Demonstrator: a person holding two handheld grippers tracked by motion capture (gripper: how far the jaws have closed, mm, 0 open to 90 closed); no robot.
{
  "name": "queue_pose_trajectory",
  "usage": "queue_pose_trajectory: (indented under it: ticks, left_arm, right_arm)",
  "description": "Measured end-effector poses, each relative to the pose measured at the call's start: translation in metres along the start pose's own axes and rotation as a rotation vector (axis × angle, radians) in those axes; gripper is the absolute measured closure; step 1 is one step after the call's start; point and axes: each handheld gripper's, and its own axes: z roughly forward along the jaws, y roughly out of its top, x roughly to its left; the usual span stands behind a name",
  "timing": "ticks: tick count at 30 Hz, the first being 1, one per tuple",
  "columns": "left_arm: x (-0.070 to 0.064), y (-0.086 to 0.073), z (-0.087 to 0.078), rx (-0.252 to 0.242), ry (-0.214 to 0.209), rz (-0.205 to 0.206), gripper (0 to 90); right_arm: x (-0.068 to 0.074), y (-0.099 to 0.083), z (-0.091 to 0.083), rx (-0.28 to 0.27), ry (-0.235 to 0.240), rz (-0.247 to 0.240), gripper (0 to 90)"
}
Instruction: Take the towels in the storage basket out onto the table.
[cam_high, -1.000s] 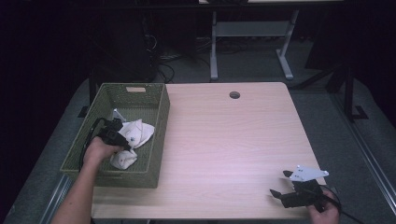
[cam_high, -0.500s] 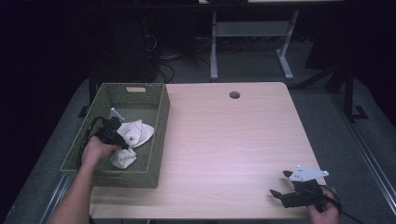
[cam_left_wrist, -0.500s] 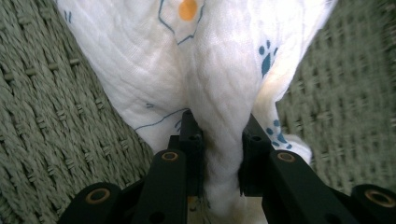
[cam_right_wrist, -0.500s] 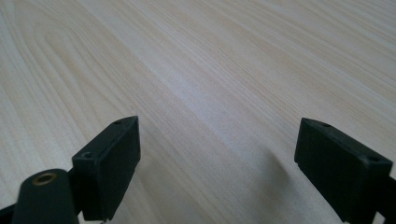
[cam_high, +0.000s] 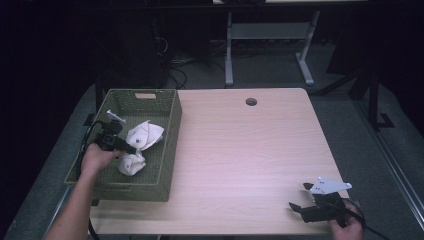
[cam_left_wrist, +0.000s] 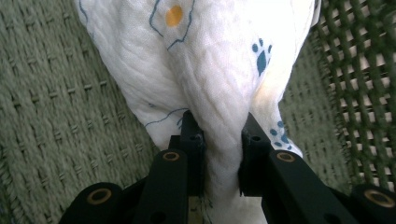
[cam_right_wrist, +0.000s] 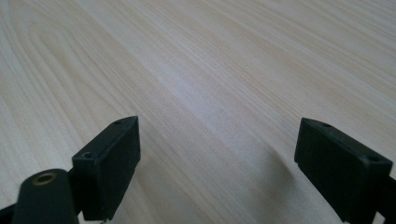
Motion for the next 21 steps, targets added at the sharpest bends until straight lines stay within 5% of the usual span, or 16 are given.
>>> queue_pose_trajectory:
  ticks: [21]
  left_arm:
    - [0.001, -0.011, -0.029, -0.14, -0.146, -0.009, 75.7]
  right_arm:
    - [0.004, 0.003, 0.003, 0.005, -0.012, -0.002, 14.0]
